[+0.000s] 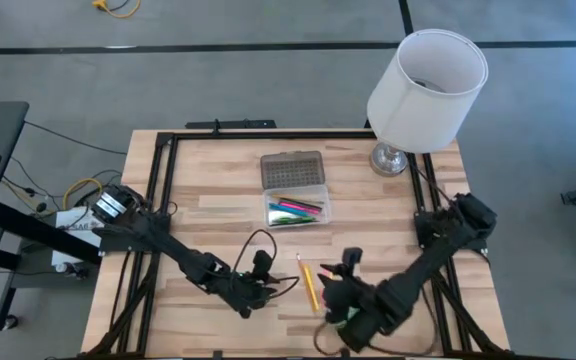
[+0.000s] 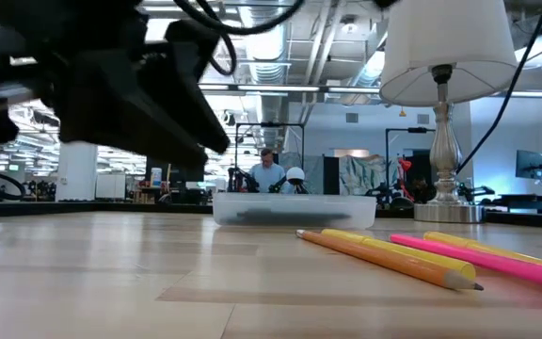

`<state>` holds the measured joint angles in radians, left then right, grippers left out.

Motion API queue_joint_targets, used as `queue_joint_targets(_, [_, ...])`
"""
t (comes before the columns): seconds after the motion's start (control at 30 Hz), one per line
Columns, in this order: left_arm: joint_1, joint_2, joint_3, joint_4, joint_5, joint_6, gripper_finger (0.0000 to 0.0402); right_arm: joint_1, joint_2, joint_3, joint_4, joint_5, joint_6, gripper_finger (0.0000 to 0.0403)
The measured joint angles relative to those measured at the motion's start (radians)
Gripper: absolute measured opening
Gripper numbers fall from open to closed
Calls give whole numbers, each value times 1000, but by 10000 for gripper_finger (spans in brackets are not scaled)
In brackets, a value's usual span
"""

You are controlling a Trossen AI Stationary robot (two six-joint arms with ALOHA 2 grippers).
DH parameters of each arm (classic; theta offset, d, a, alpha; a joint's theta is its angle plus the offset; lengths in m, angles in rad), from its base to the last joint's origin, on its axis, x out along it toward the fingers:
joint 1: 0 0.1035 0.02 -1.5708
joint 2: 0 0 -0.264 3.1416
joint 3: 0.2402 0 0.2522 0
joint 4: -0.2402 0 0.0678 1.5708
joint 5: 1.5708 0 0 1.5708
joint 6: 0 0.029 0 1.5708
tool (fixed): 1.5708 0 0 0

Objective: Pick & place school supplies into a supply box
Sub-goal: Put the pencil into the gray supply box

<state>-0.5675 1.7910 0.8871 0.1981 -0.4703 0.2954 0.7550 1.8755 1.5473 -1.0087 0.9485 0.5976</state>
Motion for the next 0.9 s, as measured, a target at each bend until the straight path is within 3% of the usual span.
queue_joint_targets(0.17, [44,57,1,129,49,61,116,89,0,-35,-1,110,90,111])
queue_joint_targets(0.43, [116,61,0,191,154,68,116,169,2,-96,-1,206,207,111])
queue_joint_targets(0.63, [168,70,0,247,205,46,116,188,2,-122,-5,241,259,111])
queue_joint_targets(0.9, [242,183,32,323,225,14,116,186,2,-123,-1,258,260,111])
